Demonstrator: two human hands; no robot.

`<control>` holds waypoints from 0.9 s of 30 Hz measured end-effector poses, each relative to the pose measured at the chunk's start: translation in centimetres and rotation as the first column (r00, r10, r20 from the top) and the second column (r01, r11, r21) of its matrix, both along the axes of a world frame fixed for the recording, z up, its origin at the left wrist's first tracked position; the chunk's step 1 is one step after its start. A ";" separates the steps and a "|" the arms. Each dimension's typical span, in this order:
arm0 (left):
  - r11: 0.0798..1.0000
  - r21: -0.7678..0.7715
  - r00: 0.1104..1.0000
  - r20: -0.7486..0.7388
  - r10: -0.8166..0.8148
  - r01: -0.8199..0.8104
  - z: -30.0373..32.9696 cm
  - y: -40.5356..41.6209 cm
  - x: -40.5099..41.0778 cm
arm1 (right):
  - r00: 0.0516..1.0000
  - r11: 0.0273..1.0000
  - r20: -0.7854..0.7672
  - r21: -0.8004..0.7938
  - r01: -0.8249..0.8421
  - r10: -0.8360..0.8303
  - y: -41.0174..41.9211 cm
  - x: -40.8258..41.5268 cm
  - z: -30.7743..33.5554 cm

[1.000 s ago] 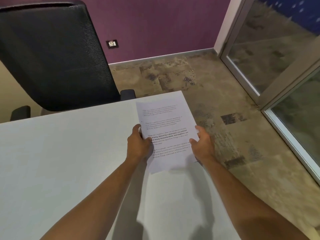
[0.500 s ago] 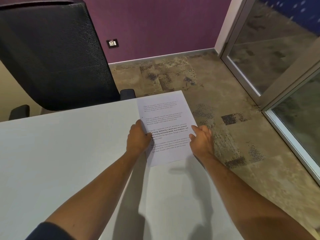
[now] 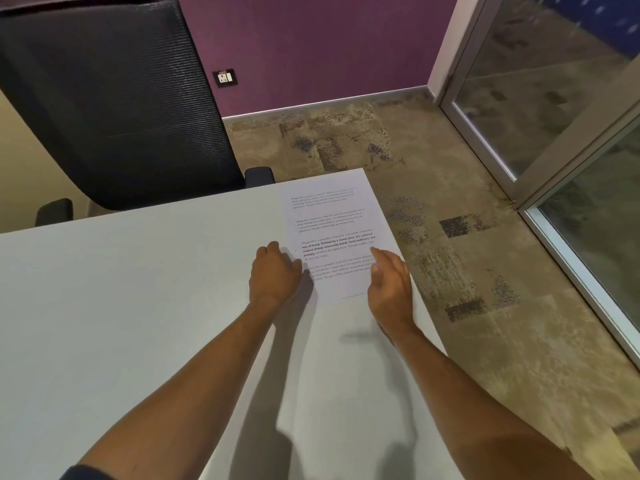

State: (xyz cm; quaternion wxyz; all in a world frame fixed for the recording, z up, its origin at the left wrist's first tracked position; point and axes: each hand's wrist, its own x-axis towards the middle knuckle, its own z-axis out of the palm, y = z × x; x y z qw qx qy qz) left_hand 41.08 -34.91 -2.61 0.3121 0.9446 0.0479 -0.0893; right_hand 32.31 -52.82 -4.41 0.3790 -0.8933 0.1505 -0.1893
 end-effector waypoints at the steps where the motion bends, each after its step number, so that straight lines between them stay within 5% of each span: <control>1: 1.000 -0.011 1.000 0.000 -0.004 0.004 0.2 0.5 -1.0 | 1.000 0.999 0.028 0.038 -0.009 0.008 0.9 -1.0 0.0; 7: 0.998 0.029 0.999 0.004 -0.053 0.053 1.3 4.5 -8.3 | 0.995 0.996 0.027 -0.005 -0.091 0.091 6.7 -7.1 0.4; 15: 0.992 0.110 0.998 0.003 -0.059 0.058 3.3 11.9 -17.0 | 0.924 0.952 -0.283 -0.084 -0.293 0.259 13.6 -13.9 2.8; 27: 0.973 0.229 0.999 0.005 0.037 -0.038 4.5 25.1 -27.9 | 0.837 0.892 -0.417 -0.116 -0.436 0.355 23.5 -22.8 3.6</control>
